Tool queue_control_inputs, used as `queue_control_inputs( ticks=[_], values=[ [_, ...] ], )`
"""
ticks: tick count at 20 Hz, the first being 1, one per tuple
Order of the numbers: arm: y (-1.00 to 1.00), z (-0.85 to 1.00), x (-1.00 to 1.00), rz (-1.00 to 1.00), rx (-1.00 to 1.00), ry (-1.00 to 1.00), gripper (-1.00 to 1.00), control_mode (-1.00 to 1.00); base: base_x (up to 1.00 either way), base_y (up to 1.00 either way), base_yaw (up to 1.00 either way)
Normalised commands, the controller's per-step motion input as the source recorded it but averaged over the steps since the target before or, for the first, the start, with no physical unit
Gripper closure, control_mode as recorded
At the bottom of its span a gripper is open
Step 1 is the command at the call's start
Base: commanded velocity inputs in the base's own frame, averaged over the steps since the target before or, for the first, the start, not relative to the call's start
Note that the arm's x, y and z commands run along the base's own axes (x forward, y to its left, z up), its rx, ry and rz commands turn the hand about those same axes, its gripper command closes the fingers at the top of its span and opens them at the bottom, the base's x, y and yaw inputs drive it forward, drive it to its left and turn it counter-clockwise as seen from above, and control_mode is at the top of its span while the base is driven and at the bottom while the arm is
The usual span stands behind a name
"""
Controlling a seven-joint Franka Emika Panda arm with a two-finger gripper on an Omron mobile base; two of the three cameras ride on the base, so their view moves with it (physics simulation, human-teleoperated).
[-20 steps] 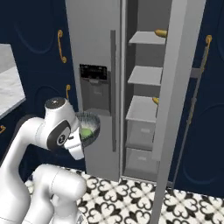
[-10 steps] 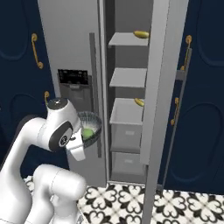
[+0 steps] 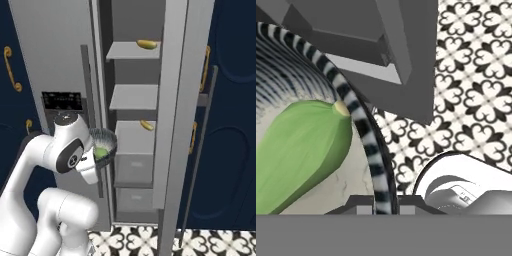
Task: Pick the chicken drumstick and corn from their plates and place them in the bowl. Then put the bowl in the fridge.
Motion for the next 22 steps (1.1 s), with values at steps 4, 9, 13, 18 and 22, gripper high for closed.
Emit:
queue_control_inputs(
  ticks=[4, 9, 13, 18, 22],
  values=[
    [0.00, 0.00, 0.00, 0.00, 0.00, 0.00, 1.00, 1.00, 0.59, -0.01, 0.00],
    [0.00, 0.00, 0.00, 0.00, 0.00, 0.00, 1.00, 1.00, 0.45, -0.14, 0.00],
    [0.00, 0.00, 0.00, 0.00, 0.00, 0.00, 1.00, 1.00, 0.29, -0.32, 0.00],
    [0.00, 0.00, 0.00, 0.00, 0.00, 0.00, 1.00, 1.00, 0.46, -0.45, 0.00],
    [0.00, 0.00, 0.00, 0.00, 0.00, 0.00, 1.00, 1.00, 0.61, -0.10, 0.00]
  ],
)
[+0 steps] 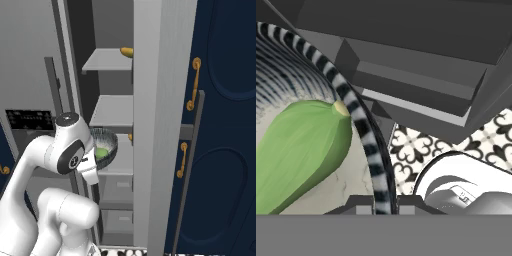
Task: Pick the chicken drumstick and corn from their plates and place them in the bowl. Then put the bowl in the fridge.
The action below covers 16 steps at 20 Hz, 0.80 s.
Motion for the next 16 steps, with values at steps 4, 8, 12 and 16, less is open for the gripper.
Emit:
queue_control_inputs(
  ticks=[4, 8, 12, 16],
  values=[
    [0.00, 0.00, 0.00, 0.00, 0.00, 0.00, 1.00, 1.00, 0.40, 0.00, 0.00],
    [0.00, 0.00, 0.00, 0.00, 0.00, 0.00, 1.00, 1.00, 0.09, 0.00, -0.01],
    [0.00, 0.00, 0.00, 0.00, 0.00, 0.00, 1.00, 1.00, 0.00, 0.00, 0.00],
    [0.00, 0.00, 0.00, 0.00, 0.00, 0.00, 1.00, 1.00, 0.00, 0.00, 0.00]
  ],
)
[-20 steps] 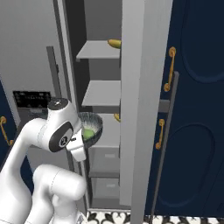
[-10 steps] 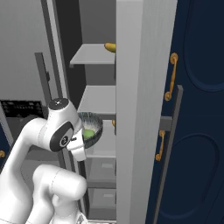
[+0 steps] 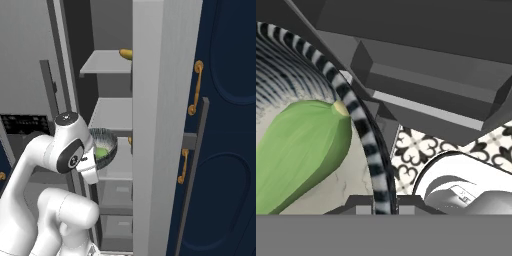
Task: Pick the chicken drumstick and corn from their plates and place them in the bowl. Then put the bowl in the fridge.
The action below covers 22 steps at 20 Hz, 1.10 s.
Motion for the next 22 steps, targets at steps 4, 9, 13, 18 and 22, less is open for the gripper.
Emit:
queue_control_inputs(
  ticks=[4, 9, 13, 18, 22],
  values=[
    [0.00, 0.00, 0.00, 0.00, 0.00, 0.00, 1.00, -1.00, 0.00, 0.00, 0.00],
    [0.00, 0.00, 0.00, 0.00, 0.00, 0.00, 1.00, -1.00, 0.00, 0.00, 0.00],
    [0.00, -0.02, -0.04, -0.01, 0.00, -0.01, 1.00, -1.00, 0.00, 0.00, 0.00],
    [-0.40, 0.25, 0.54, -0.13, 0.18, -0.01, 1.00, -1.00, 0.00, 0.00, 0.00],
    [-0.14, 0.08, 0.87, -0.12, 0.22, 0.01, 1.00, -1.00, 0.00, 0.00, 0.00]
  ],
)
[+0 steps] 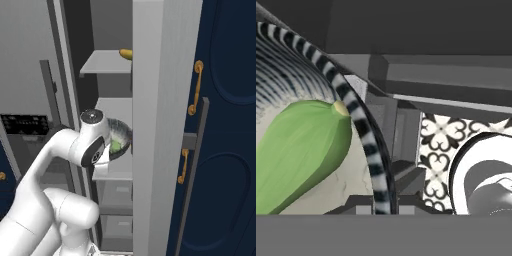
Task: Pick the chicken drumstick and corn from their plates and place them in the bowl. Then put the bowl in the fridge.
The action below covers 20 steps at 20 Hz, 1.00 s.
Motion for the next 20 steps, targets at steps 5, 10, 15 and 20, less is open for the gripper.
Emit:
queue_control_inputs(
  ticks=[5, 10, 15, 20],
  values=[
    [0.20, 0.16, 1.00, -0.14, 0.01, 0.05, 1.00, -1.00, 0.00, 0.00, 0.00],
    [0.01, 0.04, 0.77, 0.00, 0.02, 0.00, 1.00, -1.00, 0.00, 0.00, 0.00],
    [-0.02, -0.02, 0.82, 0.03, 0.00, 0.02, 1.00, -1.00, 0.00, 0.00, 0.00],
    [-0.25, -0.18, 0.56, 0.06, 0.00, 0.00, 1.00, -1.00, 0.00, 0.00, 0.00]
  ],
)
